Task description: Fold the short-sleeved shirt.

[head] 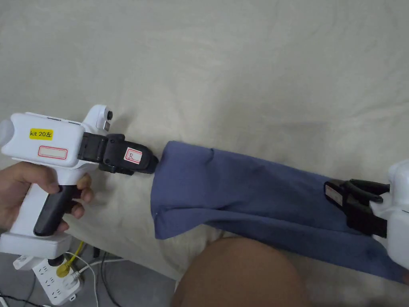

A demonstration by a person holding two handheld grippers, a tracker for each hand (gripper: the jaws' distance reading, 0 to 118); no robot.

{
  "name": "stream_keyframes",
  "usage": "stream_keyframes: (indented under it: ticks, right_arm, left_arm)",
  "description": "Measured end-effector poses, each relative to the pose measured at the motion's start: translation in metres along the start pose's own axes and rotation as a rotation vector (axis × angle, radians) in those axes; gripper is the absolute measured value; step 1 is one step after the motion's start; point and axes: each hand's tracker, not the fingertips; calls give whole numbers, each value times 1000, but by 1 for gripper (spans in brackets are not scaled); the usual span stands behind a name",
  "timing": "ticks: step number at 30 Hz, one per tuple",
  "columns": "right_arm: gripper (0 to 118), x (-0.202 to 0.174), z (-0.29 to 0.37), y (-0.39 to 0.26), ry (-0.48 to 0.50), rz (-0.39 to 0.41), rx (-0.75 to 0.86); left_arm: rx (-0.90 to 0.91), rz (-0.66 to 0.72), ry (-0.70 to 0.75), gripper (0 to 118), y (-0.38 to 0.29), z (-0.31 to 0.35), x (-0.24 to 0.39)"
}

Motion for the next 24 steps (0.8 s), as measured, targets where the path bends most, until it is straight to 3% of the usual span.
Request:
stream_keyframes:
  ticks: [14,19,22,23,24]
  right_arm:
    - [0,8,0,4,31,-45,14]
    - [0,16,-1,1,36,-51,16]
    - [0,18,0,0,36,-45,15]
    - [0,13,1,2,37,-45,17]
    - [0,13,2,2,41,-52,22]
  left_arm:
    - [-56,51,-102,118,2,-50,-5]
    - [-50,-10,7,118,-2,-58,10]
    - [-61,-63,116,110,-5,-60,22]
    - [-64,-78,138,105,-7,-61,25]
    - [-66,-84,167,93,-7,-62,26]
